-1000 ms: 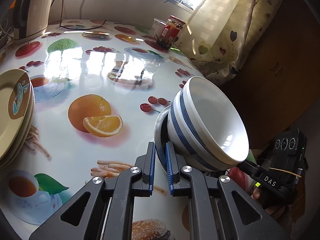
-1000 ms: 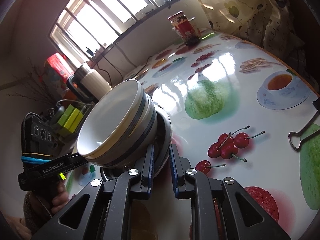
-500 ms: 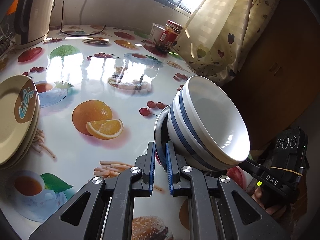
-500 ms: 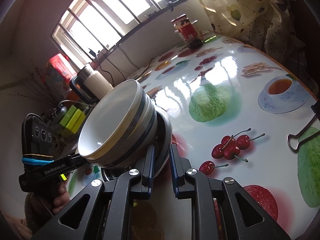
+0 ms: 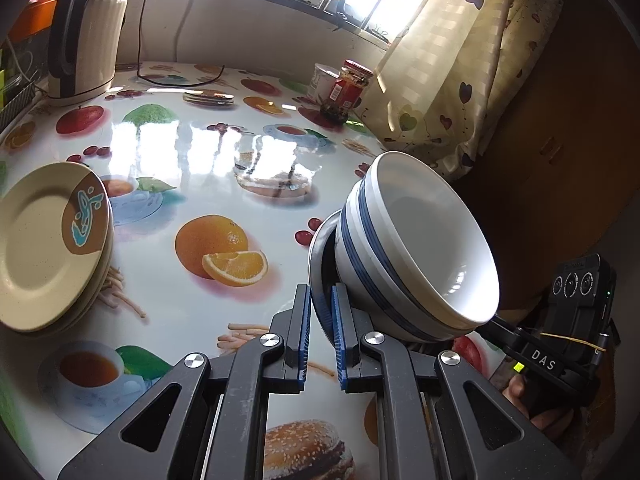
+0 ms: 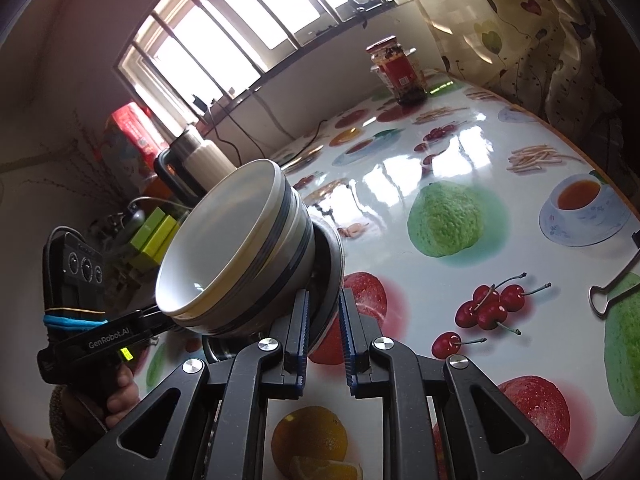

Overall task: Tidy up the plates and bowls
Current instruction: 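Carry the bowl stack with the left gripper toward the cream plate stack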

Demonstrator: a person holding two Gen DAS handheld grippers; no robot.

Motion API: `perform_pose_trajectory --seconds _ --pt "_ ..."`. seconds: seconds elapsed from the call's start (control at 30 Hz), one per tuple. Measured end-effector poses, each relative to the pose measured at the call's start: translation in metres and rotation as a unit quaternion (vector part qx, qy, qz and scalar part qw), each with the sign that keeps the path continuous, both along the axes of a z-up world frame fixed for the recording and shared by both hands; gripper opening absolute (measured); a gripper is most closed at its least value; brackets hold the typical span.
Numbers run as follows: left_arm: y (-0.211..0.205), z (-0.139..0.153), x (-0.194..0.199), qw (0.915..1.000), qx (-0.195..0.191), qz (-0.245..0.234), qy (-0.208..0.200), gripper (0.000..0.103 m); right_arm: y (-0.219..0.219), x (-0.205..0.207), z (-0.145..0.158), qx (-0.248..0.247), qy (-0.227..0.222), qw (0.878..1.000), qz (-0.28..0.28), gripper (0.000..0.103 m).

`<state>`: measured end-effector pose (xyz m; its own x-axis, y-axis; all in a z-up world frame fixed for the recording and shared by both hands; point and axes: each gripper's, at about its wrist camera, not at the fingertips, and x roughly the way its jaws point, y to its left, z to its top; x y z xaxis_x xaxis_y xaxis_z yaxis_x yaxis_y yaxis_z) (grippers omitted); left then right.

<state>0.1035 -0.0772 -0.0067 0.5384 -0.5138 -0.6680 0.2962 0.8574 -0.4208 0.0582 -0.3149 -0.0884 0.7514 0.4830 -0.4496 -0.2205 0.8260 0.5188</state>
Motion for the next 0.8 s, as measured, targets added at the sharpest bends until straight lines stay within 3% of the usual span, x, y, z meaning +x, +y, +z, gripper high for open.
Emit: perform_pose_trajectory --seconds 0.8 --pt "0.051 0.011 0.001 0.9988 0.008 0.049 -0.003 0.011 0.049 0.028 0.015 -0.012 -0.001 0.999 0.053 0.015"
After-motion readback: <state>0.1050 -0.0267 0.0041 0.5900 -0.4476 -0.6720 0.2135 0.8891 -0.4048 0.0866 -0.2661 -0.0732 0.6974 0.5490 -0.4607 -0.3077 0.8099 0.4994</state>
